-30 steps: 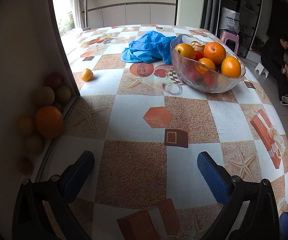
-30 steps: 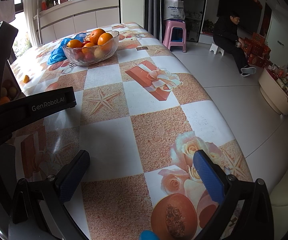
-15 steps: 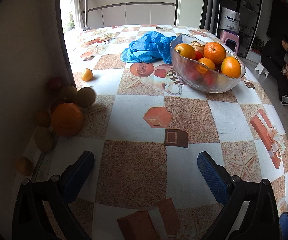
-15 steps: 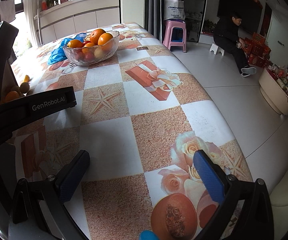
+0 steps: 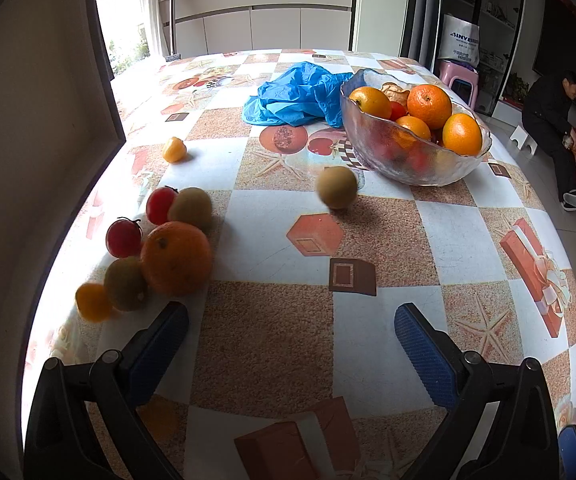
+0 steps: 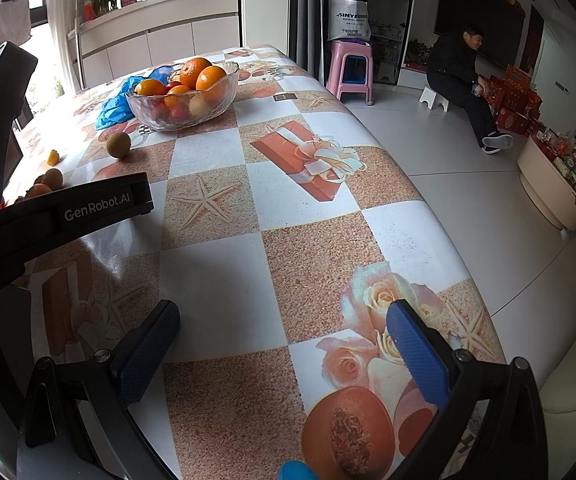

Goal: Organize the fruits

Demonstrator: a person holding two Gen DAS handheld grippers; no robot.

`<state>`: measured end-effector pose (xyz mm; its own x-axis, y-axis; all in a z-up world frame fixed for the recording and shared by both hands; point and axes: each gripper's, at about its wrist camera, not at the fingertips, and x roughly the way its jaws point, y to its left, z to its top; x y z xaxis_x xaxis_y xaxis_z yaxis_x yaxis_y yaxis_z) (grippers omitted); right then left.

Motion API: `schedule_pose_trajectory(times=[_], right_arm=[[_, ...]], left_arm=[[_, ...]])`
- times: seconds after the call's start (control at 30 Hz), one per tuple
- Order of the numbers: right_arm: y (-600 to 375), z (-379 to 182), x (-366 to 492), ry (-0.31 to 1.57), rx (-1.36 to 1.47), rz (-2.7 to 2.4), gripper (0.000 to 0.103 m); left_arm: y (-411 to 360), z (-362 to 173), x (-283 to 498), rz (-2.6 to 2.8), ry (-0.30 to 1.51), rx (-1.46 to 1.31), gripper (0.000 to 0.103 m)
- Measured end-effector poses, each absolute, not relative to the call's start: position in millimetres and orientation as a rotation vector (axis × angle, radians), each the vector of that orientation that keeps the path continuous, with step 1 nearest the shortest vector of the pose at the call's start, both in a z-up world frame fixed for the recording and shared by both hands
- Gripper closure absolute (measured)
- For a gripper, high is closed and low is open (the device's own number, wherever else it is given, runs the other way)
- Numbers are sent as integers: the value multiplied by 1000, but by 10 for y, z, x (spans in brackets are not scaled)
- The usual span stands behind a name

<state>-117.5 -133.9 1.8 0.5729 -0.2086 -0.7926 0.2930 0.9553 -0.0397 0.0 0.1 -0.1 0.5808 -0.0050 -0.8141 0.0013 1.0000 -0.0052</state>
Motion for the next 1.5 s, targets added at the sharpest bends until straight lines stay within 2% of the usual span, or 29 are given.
schedule_pose_trajectory(times=[1.5], right_arm=[[-1325,10,-1154,914,97,-293,0]], left_arm=[[1,0,0,-4,951,-4,0]])
